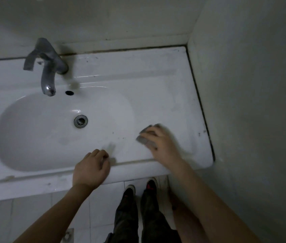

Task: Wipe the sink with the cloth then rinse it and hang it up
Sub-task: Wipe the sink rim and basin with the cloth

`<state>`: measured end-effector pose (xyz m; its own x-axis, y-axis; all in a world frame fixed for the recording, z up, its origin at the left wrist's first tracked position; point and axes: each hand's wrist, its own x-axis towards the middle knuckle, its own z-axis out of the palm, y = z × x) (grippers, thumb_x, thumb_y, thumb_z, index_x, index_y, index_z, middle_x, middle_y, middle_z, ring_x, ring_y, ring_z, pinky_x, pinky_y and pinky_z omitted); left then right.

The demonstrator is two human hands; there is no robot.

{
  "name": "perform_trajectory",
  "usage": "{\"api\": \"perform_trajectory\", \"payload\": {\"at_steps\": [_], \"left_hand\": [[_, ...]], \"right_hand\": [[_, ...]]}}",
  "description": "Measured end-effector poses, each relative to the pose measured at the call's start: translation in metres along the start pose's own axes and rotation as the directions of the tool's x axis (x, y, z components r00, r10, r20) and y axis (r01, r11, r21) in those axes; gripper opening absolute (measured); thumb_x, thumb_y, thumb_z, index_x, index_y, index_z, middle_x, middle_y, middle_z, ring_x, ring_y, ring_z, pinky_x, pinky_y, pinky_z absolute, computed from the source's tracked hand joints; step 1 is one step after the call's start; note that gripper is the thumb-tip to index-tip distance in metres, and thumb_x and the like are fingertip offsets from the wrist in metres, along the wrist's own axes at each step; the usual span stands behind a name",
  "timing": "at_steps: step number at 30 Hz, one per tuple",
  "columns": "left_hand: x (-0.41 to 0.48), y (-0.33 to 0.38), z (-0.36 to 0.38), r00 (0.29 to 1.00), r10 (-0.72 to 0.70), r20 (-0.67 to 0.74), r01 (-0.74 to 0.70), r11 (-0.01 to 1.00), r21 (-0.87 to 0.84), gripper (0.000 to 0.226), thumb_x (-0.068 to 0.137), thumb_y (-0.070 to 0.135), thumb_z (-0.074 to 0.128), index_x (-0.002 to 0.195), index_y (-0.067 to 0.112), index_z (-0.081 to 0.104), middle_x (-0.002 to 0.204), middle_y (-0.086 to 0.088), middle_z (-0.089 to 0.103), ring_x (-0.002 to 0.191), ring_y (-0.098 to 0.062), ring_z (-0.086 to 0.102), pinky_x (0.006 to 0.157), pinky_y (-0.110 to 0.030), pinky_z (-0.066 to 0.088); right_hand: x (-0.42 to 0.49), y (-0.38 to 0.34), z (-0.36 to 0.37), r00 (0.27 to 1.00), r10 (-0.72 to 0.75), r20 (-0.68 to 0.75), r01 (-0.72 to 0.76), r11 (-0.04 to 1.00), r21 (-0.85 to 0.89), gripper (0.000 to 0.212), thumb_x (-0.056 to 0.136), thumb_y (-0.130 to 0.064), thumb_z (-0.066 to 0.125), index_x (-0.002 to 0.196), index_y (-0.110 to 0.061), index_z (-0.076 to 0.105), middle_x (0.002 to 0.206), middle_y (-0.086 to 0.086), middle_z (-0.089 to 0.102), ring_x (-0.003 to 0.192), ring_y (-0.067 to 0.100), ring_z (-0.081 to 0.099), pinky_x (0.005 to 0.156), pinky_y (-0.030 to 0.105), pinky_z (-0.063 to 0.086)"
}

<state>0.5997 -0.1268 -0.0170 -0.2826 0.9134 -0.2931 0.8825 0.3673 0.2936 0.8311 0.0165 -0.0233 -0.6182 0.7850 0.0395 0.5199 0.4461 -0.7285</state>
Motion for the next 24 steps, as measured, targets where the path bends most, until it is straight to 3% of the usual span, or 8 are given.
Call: {"api": "perform_trajectory", "payload": {"at_steps": [3,6,13,17,20,22,24], "left_hand": [[-0.001,0.001,0.000,1.000,-0.005,0.006,0.005,1.000,-0.005,0.034,0.082,0.043,0.033,0.099,0.030,0.060,0.093,0.012,0.061,0.086,-0.014,0.056,0.059,-0.028,0.040],[-0.001,0.003,-0.001,1.000,-0.018,0.000,0.018,1.000,-0.018,0.037,0.081,0.044,0.030,0.098,0.030,0.059,0.094,0.011,0.061,0.089,-0.015,0.056,0.064,-0.030,0.046],[-0.002,0.002,-0.001,1.000,-0.018,0.004,0.018,0.999,-0.033,0.033,0.082,0.042,0.032,0.096,0.029,0.059,0.093,0.010,0.061,0.087,-0.015,0.055,0.062,-0.030,0.043],[-0.001,0.002,-0.001,1.000,-0.018,0.003,0.018,1.000,-0.015,0.024,0.088,0.038,0.039,0.098,0.028,0.059,0.095,0.010,0.061,0.088,-0.015,0.055,0.061,-0.029,0.040],[-0.002,0.002,-0.001,1.000,-0.009,0.008,0.009,1.000,-0.019,0.027,0.088,0.040,0.037,0.098,0.028,0.059,0.096,0.010,0.061,0.089,-0.016,0.055,0.064,-0.031,0.045],[-0.002,0.001,-0.001,1.000,-0.008,0.005,0.008,0.999,-0.032,0.031,0.085,0.041,0.033,0.097,0.028,0.059,0.095,0.011,0.061,0.088,-0.015,0.055,0.063,-0.030,0.045],[-0.002,0.000,0.000,1.000,-0.006,0.005,0.006,0.999,-0.044,0.031,0.085,0.041,0.032,0.096,0.029,0.059,0.094,0.012,0.060,0.085,-0.013,0.054,0.062,-0.029,0.045]], "right_hand": [[0.001,0.047,-0.042,0.970,0.165,-0.176,-0.184,0.978,-0.095,0.028,0.089,-0.015,0.066,0.116,-0.012,0.069,0.118,0.006,0.059,0.109,0.026,0.056,0.098,0.045,0.047],[-0.004,0.044,-0.034,0.945,0.256,-0.204,-0.284,0.951,-0.123,0.032,0.088,-0.011,0.068,0.120,-0.015,0.067,0.121,0.005,0.056,0.113,0.026,0.052,0.102,0.043,0.045],[-0.034,-0.007,0.005,0.967,0.254,-0.028,-0.255,0.963,-0.088,0.038,0.081,-0.005,0.070,0.117,-0.016,0.069,0.121,0.001,0.058,0.115,0.023,0.051,0.103,0.043,0.045],[-0.002,-0.059,0.053,0.991,0.053,0.121,-0.053,0.999,-0.005,0.033,0.081,-0.008,0.072,0.113,-0.015,0.071,0.117,0.002,0.062,0.114,0.022,0.051,0.104,0.037,0.042],[0.003,-0.060,0.056,0.978,-0.030,0.208,0.024,0.999,0.030,0.035,0.082,-0.014,0.072,0.118,-0.015,0.070,0.121,0.000,0.061,0.116,0.019,0.050,0.107,0.032,0.037],[-0.007,-0.037,0.031,0.978,0.004,0.208,-0.018,0.998,0.064,0.038,0.082,-0.011,0.072,0.119,-0.015,0.069,0.122,-0.001,0.059,0.117,0.018,0.051,0.106,0.025,0.036],[-0.023,-0.006,-0.008,0.989,0.102,0.103,-0.106,0.994,0.026,0.040,0.082,-0.007,0.072,0.120,-0.015,0.068,0.121,-0.004,0.057,0.115,0.017,0.052,0.105,0.019,0.035]]}}
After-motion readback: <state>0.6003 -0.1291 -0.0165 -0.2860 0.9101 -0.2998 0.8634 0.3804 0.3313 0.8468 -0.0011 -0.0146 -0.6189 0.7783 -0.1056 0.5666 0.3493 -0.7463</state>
